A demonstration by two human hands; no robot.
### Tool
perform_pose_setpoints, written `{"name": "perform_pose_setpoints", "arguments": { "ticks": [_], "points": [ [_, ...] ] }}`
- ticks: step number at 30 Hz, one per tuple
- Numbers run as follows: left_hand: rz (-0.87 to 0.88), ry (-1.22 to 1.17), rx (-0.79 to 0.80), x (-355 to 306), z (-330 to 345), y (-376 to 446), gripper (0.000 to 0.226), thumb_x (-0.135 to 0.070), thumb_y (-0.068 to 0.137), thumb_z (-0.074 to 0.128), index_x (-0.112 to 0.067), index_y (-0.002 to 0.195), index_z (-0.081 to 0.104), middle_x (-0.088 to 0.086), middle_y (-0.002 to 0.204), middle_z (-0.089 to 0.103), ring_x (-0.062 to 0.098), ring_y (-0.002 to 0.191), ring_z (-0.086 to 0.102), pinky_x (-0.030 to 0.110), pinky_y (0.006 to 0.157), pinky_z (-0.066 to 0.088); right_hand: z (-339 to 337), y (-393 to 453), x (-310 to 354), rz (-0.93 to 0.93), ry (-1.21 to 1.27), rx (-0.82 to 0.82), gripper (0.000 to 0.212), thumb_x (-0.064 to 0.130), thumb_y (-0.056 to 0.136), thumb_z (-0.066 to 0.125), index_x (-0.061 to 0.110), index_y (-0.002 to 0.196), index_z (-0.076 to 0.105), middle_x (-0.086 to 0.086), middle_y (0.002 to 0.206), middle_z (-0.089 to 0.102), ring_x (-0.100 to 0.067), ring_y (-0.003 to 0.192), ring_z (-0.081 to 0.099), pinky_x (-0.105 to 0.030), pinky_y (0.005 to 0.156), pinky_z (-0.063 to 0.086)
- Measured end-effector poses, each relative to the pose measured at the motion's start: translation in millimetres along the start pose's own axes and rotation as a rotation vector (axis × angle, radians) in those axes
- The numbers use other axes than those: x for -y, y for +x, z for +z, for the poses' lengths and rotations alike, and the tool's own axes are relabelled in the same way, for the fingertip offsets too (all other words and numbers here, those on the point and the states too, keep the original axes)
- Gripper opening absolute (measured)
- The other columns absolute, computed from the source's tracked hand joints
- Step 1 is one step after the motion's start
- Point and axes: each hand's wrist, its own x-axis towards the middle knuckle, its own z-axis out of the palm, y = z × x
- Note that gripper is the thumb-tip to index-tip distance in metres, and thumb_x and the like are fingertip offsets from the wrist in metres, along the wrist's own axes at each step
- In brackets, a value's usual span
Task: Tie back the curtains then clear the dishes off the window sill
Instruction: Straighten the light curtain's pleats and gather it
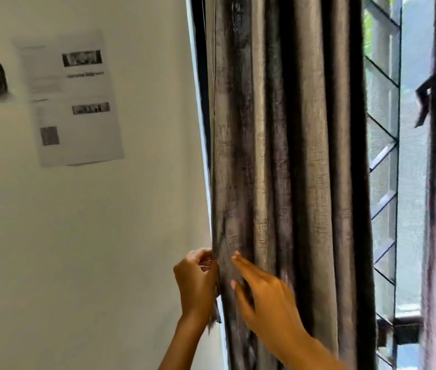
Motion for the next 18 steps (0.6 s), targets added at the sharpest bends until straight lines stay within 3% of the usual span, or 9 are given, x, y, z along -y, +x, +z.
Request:
{"name": "perform_pose_setpoints", "arguments": {
  "ticks": [2,4,6,8,11,14,18],
  "points": [
    [-0.013,0.031,-0.021,10.6,-4.0,4.7,0.008,-0.007,0.077,0.073,-0.014,0.074,0.071,-0.004,0.069,0.068,0.006,0.060,0.064,0.006,0.057,0.046,8.3,1.6,1.2,0.137,0.054,0.089,0.049,0.030,0.090,0.057,0.025,0.138,0.047,0.004,0.115,0.068,-0.008,0.089,0.067,-0.018,0.079,0.050],
    [-0.021,0.065,0.014,21.6,-6.2,5.3,0.008,-0.013,0.081,0.072,-0.013,0.073,0.069,-0.003,0.067,0.067,0.010,0.061,0.064,0.007,0.057,0.048,19.9,0.7,-2.4,0.274,0.159,0.201,0.055,0.033,0.096,0.051,0.025,0.146,0.030,0.005,0.110,0.065,0.003,0.083,0.058,-0.007,0.077,0.043],
    [-0.063,0.084,0.082,32.2,-7.3,2.4,0.014,-0.027,0.082,0.071,-0.016,0.075,0.065,-0.004,0.068,0.066,0.013,0.064,0.065,0.017,0.058,0.055,31.7,-0.7,-4.1,0.402,0.255,0.250,0.064,0.031,0.095,0.053,0.023,0.150,0.020,0.006,0.128,0.056,0.001,0.109,0.055,-0.009,0.094,0.039],
    [-0.107,0.110,0.130,38.3,-9.5,0.6,0.022,-0.041,0.078,0.066,-0.020,0.077,0.059,-0.006,0.072,0.065,0.013,0.066,0.065,0.021,0.057,0.057,42.0,-2.4,-5.7,0.483,0.305,0.273,0.072,0.031,0.095,0.053,0.021,0.151,0.008,0.002,0.152,0.032,-0.013,0.137,0.036,-0.022,0.110,0.029],
    [-0.104,0.137,0.147,40.9,-14.1,4.4,0.027,-0.044,0.075,0.061,-0.018,0.079,0.058,-0.006,0.072,0.065,0.010,0.064,0.065,0.011,0.055,0.052,54.6,-5.5,-9.4,0.527,0.255,0.299,0.085,0.036,0.095,0.049,0.024,0.145,-0.018,0.003,0.160,-0.002,-0.017,0.147,0.009,-0.028,0.116,0.012],
    [-0.097,0.145,0.141,41.3,-18.5,8.4,0.020,-0.032,0.076,0.072,-0.015,0.079,0.063,-0.006,0.072,0.067,0.008,0.063,0.065,0.008,0.054,0.049,65.4,-6.5,-11.7,0.564,0.351,0.230,0.089,0.040,0.093,0.051,0.032,0.130,-0.030,0.003,0.158,-0.015,-0.018,0.147,-0.002,-0.030,0.117,0.008],
    [-0.144,0.144,0.182,43.1,-24.6,11.7,0.017,-0.029,0.076,0.076,-0.015,0.081,0.068,-0.004,0.074,0.070,0.010,0.065,0.067,0.014,0.058,0.054,78.6,-1.6,-17.6,0.651,0.306,0.018,0.108,0.073,0.070,0.048,0.033,0.135,-0.029,-0.006,0.157,-0.018,-0.027,0.146,-0.009,-0.048,0.119,0.008]
  ]
}}
